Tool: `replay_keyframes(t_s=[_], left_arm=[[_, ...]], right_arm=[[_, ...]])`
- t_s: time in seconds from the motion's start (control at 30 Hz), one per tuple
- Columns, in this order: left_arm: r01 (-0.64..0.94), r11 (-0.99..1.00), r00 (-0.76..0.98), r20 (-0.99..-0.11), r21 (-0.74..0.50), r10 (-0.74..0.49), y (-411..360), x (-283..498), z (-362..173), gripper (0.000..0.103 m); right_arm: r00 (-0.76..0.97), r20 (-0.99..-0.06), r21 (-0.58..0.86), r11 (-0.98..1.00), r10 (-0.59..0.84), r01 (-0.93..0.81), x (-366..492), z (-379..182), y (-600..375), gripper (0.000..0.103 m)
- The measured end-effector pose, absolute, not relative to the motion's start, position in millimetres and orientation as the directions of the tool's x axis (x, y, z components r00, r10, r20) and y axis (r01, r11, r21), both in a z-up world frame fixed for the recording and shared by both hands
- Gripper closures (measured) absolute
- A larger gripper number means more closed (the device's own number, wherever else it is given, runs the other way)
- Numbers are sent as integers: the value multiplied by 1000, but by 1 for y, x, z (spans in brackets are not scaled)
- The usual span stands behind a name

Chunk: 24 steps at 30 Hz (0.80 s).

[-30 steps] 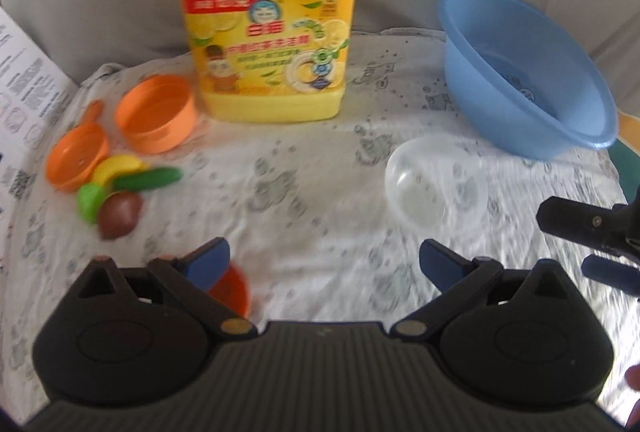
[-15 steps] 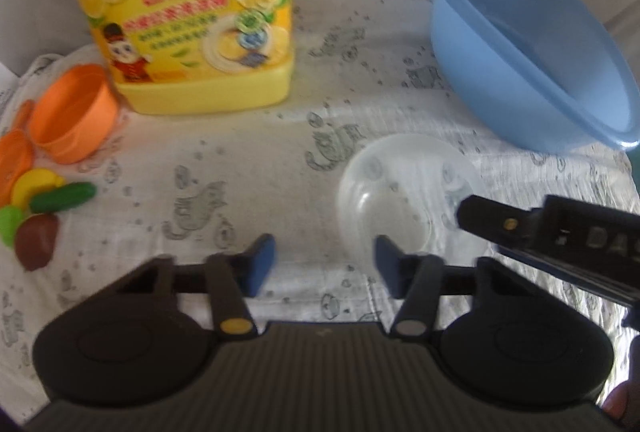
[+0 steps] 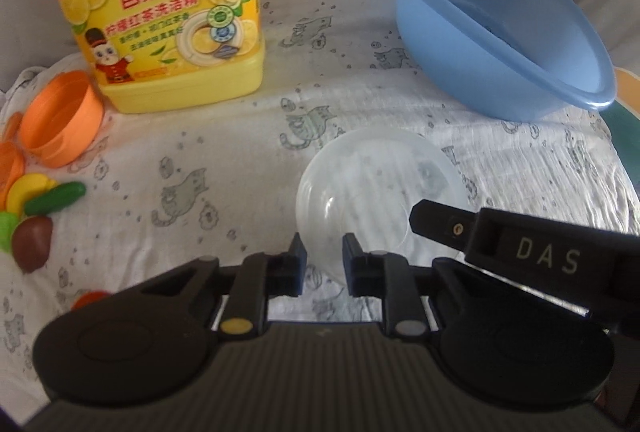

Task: Organize plates and bowls
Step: 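Lower the clear bowl into the blue bowl and open both grippers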

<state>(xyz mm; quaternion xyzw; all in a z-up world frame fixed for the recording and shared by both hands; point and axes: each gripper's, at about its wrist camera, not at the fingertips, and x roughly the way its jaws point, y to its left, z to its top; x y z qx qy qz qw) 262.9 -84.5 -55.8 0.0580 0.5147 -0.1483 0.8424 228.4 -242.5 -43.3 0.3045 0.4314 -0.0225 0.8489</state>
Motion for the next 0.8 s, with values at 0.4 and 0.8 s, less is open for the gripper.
replay_keyframes(t_s=[0.4, 0.8], left_arm=[[298, 953, 432, -882, -60, -191, -59, 212, -28, 84], [289, 955, 453, -869, -68, -200, -24, 136, -6, 81]], right_arm=[[623, -751, 463, 847, 219, 260, 180, -12, -211, 85], [612, -754, 438, 877, 238, 199, 117, 10, -173, 85]])
